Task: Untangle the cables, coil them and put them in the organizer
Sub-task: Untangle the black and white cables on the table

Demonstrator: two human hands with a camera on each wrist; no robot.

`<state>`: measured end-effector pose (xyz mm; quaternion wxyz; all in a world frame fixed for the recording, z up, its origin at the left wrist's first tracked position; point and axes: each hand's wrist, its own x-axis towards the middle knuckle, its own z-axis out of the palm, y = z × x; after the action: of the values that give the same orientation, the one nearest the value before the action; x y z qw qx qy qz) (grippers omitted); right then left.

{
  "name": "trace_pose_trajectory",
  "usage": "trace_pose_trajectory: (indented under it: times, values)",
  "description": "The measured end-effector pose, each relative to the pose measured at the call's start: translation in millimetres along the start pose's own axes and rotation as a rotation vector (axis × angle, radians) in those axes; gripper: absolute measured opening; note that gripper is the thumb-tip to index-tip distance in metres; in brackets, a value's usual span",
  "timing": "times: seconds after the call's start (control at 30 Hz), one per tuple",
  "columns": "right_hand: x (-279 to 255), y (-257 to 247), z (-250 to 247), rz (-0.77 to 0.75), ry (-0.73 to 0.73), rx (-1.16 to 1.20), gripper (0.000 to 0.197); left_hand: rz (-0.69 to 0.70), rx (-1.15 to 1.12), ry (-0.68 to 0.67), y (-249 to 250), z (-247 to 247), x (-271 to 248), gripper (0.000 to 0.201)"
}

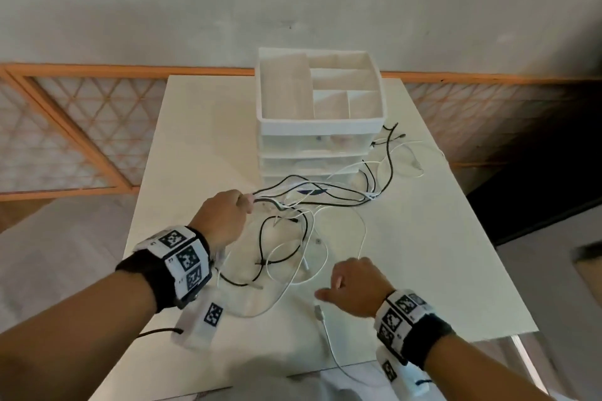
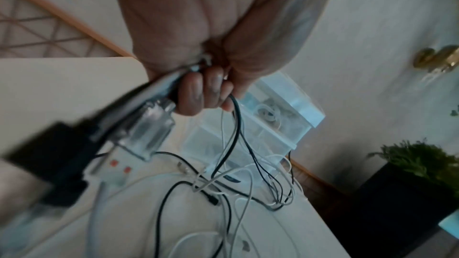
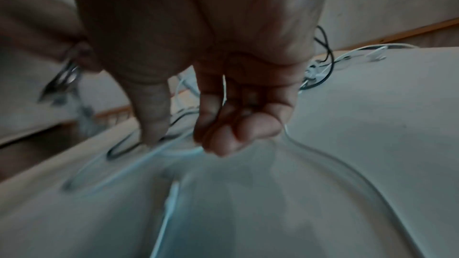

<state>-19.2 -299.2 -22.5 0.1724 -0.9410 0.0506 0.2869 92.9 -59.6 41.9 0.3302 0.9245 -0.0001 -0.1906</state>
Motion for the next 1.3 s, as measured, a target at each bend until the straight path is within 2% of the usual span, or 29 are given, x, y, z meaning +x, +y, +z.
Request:
trace_pose_trajectory:
  times: [0.03,0.1,0.17,0.23,0.3,0.37,0.47,0.53,0.67,0.7,0.77,0.87,0.97,1.03,1.13,1.23,1.3]
  values:
    - [-2.5,-1.6,14.5,0.004,-0.096,-0.078,0.042,0.007,-0.040,-0.002,1.8,1.2,1.6,0.039]
    - [-6.5,-4.7,30.8,0.038,-0.150,-0.120,0.035,0.032,-0.163,-0.032,7.0,1.3,3.7,0.040]
    - [-5.5,-6.7,34.2,0.068,-0.143,-0.106,0.027,0.040,-0.325,-0.069,12.0,-0.7,5.1,0.039]
    - [-1.2,-9.1,32.1,0.083,-0.123,-0.089,0.027,0.019,-0.440,-0.103,17.1,-3.5,3.2,0.038]
    - [4.3,-12.7,25.8,0.066,-0.055,-0.070,0.026,0.023,-0.497,-0.125,21.3,-5.5,-0.4,0.032]
    - [12.1,-12.2,17.1,0.057,0.039,0.052,0.017,0.048,-0.515,-0.149,25.4,-8.5,-6.4,0.025]
    - [13.4,-21.9,-14.9,-0.060,0.167,0.244,0.004,0.051,-0.621,-0.233,32.0,-13.6,-15.5,0.017]
    - [10.8,-38.2,-40.2,-0.196,0.197,0.286,0.010,0.072,-0.690,-0.299,37.7,-16.4,-19.7,0.014]
    - [1.8,-87.7,-71.6,-0.506,0.107,-0.050,0.026,0.130,-0.668,-0.353,48.0,-19.0,-21.2,0.018]
    - [0.8,-99.3,-76.0,-0.542,0.094,-0.137,0.031,0.150,-0.630,-0.349,50.0,-18.4,-20.4,0.021]
    - [0.8,-118.9,-84.7,-0.525,0.080,-0.207,0.030,0.199,-0.510,-0.305,51.6,-17.7,-18.2,0.029]
    - [4.3,-132.7,-91.9,-0.409,0.181,-0.213,0.017,0.188,-0.447,-0.270,48.5,-22.4,-13.4,0.030]
    - [4.5,-139.0,-92.1,-0.334,0.285,-0.240,0.034,0.179,-0.473,-0.275,42.7,-29.5,-8.0,0.025]
    - [4.6,-143.8,-89.3,-0.332,0.358,-0.227,0.029,0.198,-0.434,-0.271,43.5,-33.4,-5.7,0.027]
    - [6.6,-145.2,-88.2,-0.311,0.431,-0.135,0.044,0.213,-0.418,-0.241,47.1,-35.0,-4.5,0.030]
    - [7.4,-139.3,-98.9,-0.352,0.425,0.005,0.042,0.202,-0.451,-0.228,47.5,-37.4,-2.3,0.027]
    - [5.5,-130.1,-113.0,-0.345,0.408,0.096,0.050,0.174,-0.475,-0.260,46.7,-40.5,-0.4,0.025]
